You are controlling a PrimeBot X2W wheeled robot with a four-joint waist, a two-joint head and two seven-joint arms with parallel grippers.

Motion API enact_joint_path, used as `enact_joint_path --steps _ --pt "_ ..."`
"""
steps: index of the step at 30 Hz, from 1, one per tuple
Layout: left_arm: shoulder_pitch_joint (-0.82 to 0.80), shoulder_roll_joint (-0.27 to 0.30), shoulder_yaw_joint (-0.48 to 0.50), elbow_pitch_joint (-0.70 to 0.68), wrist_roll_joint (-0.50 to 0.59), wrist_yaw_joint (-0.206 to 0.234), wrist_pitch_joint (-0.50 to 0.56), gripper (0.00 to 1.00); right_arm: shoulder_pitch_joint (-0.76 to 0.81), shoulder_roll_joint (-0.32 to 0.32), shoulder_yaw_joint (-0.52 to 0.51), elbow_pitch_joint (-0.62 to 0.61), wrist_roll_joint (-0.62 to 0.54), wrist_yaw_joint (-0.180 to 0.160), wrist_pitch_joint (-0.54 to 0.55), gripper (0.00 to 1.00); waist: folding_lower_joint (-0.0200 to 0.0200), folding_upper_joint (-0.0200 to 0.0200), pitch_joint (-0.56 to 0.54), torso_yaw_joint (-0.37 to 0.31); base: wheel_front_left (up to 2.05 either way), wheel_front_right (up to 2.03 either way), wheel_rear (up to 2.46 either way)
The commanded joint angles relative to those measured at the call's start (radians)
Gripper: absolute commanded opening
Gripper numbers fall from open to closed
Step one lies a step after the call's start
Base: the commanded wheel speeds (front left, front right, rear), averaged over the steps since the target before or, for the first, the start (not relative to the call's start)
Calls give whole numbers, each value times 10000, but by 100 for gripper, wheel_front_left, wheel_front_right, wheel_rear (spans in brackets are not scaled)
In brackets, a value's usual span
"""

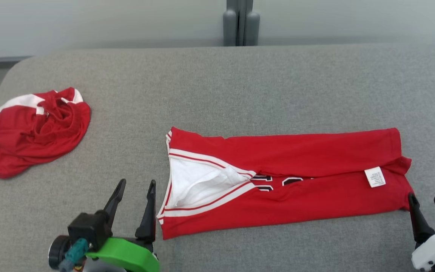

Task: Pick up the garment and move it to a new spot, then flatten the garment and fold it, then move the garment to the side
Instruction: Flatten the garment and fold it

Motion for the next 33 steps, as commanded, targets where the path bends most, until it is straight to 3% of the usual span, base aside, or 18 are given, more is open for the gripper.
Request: enact_joint_path --steps 1,7,14,24,33 --pt "586 -291 303 78 535 100 -41 100 243 130 20 171 -74 -9 -198 100 1 -1 -1091 -177 0 0 0" --pt "1939 -1484 1407 197 2934 -114 -38 100 425 571 -330 889 -9 -9 -684 100 1 -1 -1513 144 0 0 0" --pt "2638 -2288 1681 461 4735 -593 -40 100 -387 846 -1250 1901 -7 -5 -328 100 1 -1 -1539 820 0 0 0" --pt "2797 -3180 1870 779 5698 -1350 -41 100 -2744 276 -1873 3778 -1404 -5 855 100 1 -1 -1004 1732 0 0 0" --pt "2518 -3598 2242 1028 6087 -1920 -41 100 -4089 -100 -2451 5624 -3113 -5 1481 100 1 -1 -519 1863 0 0 0"
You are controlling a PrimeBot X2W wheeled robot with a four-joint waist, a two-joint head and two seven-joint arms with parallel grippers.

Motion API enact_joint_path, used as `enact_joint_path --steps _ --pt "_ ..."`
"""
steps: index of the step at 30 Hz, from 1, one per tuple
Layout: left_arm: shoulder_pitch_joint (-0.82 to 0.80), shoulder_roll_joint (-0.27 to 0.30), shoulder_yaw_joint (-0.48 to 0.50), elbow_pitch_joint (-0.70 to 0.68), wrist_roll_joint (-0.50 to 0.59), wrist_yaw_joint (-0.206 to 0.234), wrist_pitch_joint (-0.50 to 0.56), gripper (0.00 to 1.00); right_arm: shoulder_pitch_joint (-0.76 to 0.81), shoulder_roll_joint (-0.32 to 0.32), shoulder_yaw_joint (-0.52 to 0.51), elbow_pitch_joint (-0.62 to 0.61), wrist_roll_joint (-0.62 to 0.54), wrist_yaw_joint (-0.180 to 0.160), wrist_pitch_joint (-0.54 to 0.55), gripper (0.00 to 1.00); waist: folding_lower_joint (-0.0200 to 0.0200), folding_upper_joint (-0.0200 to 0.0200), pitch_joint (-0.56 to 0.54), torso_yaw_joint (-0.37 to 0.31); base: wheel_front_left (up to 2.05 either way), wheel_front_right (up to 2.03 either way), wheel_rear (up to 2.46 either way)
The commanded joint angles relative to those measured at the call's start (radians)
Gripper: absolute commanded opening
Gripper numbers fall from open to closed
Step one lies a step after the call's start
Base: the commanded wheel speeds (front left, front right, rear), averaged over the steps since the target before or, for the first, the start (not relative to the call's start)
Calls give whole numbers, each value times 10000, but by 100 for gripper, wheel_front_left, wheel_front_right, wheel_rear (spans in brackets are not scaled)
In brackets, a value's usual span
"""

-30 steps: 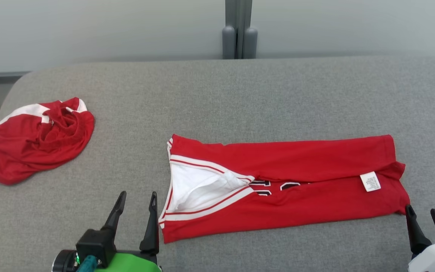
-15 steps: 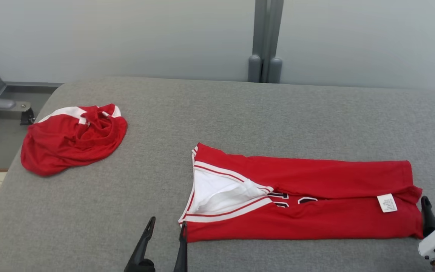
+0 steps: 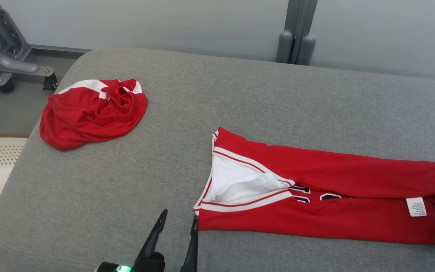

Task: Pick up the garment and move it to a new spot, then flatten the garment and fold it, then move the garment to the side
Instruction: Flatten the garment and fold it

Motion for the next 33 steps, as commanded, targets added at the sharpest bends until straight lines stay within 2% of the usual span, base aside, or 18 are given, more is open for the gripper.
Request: enact_joint_path --steps 1,12,24,25,26,27,28,30,31,32,33 --pt "-177 -74 118 24 62 -83 -31 100 -120 85 -53 161 -137 1 -8 100 0 -1 174 -18 0 0 0" --pt "-122 -391 670 132 423 -509 -32 100 72 532 -253 105 -294 1 -424 100 0 -1 592 -665 0 0 0" --pt "-291 -642 899 324 694 -837 -32 100 391 1114 426 -235 380 6 -232 100 0 -1 819 -668 0 0 0" --pt "-309 -667 916 341 708 -853 -32 100 419 1151 531 -242 422 7 -206 76 0 -1 824 -647 0 0 0" --pt "-320 -684 930 358 731 -874 -32 100 445 1187 622 -243 460 20 -167 58 0 -1 823 -627 0 0 0" --pt "-325 -699 936 373 738 -888 -32 100 469 1202 679 -245 461 20 -166 50 0 -1 816 -611 0 0 0" --pt "-320 -719 945 398 724 -922 -32 100 508 1199 731 -225 456 18 -164 48 0 -1 801 -590 0 0 0" --pt "-290 -751 973 451 709 -961 -32 100 565 1179 792 -158 458 17 -116 33 0 -1 767 -563 0 0 0" --pt "-281 -766 980 473 710 -971 -32 100 585 1166 799 -137 482 17 -114 21 0 -1 752 -557 0 0 0" --pt "-272 -785 997 506 713 -991 -32 100 620 1139 824 -120 498 13 -113 0 0 -1 734 -554 0 0 0" --pt "-267 -796 1012 527 718 -998 -32 100 647 1088 836 -106 503 10 -103 0 0 -1 724 -558 0 0 0"
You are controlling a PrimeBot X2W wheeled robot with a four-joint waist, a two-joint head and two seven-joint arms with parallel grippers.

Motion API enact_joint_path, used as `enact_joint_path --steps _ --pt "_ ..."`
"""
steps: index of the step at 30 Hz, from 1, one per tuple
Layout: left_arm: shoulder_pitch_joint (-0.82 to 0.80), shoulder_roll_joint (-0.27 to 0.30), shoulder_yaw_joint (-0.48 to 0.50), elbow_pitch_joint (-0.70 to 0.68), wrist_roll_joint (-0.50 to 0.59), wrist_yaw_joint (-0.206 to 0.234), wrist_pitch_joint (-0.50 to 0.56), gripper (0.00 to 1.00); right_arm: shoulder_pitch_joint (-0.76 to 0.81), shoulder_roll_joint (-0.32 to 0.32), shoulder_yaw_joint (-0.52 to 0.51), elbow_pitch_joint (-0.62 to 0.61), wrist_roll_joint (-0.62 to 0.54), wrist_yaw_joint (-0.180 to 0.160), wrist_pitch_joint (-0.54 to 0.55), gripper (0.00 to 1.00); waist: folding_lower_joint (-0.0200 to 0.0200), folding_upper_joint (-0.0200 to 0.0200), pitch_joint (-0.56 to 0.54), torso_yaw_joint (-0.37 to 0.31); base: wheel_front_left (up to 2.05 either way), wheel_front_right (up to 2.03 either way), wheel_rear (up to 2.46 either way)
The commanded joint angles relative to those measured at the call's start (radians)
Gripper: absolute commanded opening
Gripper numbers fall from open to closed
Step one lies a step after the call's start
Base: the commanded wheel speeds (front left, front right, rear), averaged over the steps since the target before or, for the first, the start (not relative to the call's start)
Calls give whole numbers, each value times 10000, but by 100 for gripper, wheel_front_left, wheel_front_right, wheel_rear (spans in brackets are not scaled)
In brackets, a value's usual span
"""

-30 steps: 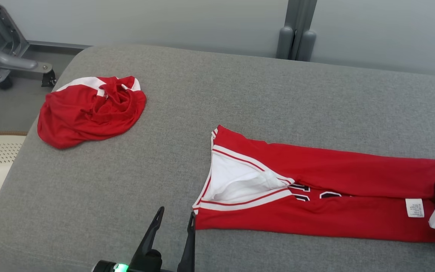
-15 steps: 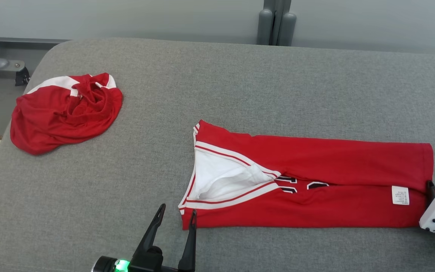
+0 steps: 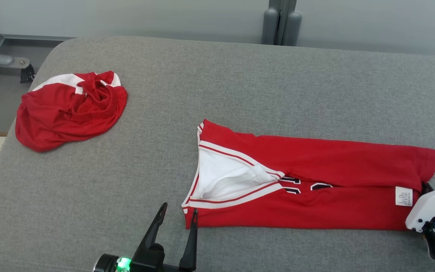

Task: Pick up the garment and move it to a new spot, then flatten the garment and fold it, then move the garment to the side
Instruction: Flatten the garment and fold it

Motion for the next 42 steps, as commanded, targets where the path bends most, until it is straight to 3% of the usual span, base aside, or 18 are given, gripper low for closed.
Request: enact_joint_path --steps 1,12,18,20,24,29,36,42 --pt "-104 -48 58 32 6 -44 -32 100 406 13 64 228 11 12 156 0 0 0 -27 -14 0 0 0" --pt "30 -76 287 -19 185 -163 -32 100 334 -1505 -130 -10 -808 -3 -228 0 0 0 -63 -451 0 0 0" --pt "179 20 412 -27 319 -244 -32 100 57 -2557 -58 -606 -1627 0 -12 0 0 0 -175 -854 0 0 0" --pt "210 28 449 9 322 -263 -32 100 -29 -2644 -116 -884 -1860 1 34 0 0 0 -285 -934 0 0 0" --pt "339 8 498 8 320 -300 -32 100 -96 -2328 -17 -1906 -2104 5 308 0 0 0 -557 -1019 0 0 0" --pt "502 -30 453 66 272 -335 -32 100 407 -1425 518 -3903 -2152 5 943 0 0 0 -894 -962 0 0 0" --pt "602 -68 437 110 267 -396 -32 100 1432 -119 1347 -7062 -2309 5 2018 0 0 0 -1138 -511 0 0 0" --pt "571 -107 393 81 262 -385 -32 100 2060 820 2206 -8595 -2453 6 2521 0 0 0 -1103 -7 0 0 0"
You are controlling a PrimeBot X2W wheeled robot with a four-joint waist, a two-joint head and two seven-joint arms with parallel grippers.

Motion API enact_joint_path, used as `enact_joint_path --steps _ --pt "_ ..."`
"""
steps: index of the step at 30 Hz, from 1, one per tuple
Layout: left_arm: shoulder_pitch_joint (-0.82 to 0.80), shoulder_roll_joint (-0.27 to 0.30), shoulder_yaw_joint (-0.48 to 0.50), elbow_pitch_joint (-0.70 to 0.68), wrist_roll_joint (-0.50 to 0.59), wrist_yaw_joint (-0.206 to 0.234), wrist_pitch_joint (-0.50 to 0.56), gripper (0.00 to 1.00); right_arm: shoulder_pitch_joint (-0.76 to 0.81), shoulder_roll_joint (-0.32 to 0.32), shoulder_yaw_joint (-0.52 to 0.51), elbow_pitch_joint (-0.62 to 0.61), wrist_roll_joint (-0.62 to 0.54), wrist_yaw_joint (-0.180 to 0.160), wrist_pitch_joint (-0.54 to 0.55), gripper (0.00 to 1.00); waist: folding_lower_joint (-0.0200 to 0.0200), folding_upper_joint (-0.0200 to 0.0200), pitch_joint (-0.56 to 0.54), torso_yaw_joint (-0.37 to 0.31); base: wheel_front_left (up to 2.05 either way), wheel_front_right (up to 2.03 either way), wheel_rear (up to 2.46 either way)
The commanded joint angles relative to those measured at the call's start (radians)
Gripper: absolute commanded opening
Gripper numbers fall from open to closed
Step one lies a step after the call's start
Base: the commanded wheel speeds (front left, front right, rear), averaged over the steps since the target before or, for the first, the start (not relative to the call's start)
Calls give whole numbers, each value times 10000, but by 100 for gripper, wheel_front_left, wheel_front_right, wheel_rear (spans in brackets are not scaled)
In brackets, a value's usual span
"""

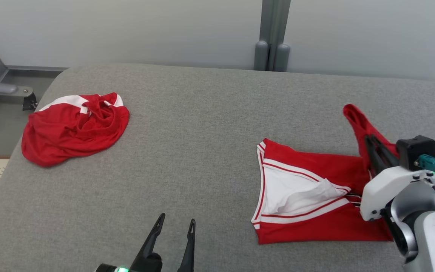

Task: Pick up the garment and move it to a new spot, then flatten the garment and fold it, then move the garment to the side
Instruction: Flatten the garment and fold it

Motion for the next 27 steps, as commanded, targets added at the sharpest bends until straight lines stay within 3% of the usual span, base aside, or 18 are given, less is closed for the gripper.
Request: enact_joint_path --steps 1,15,16,17,23,27 --pt "98 -4 9 2 -3 -13 -32 100 146 134 149 -141 -67 -9 71 0 0 0 19 275 0 0 0" --pt "-303 -77 -188 99 -73 -39 -32 100 -156 989 1705 1343 -51 -9 76 0 0 0 257 1149 0 0 0" --pt "-332 -80 -195 109 -94 -30 -32 100 -186 1021 1803 1474 45 -9 80 43 0 0 277 1188 0 0 0" --pt "-351 -82 -204 111 -116 -16 -32 100 -218 1039 1831 1545 100 -9 53 100 0 0 288 1207 0 0 0" --pt "-320 -95 -243 111 -233 73 -32 100 -440 1090 1563 901 463 -9 -541 100 0 0 268 1203 0 0 0" --pt "-188 -100 -241 70 -318 147 -32 100 -311 903 641 159 425 -9 -675 100 0 0 135 1041 0 0 0"
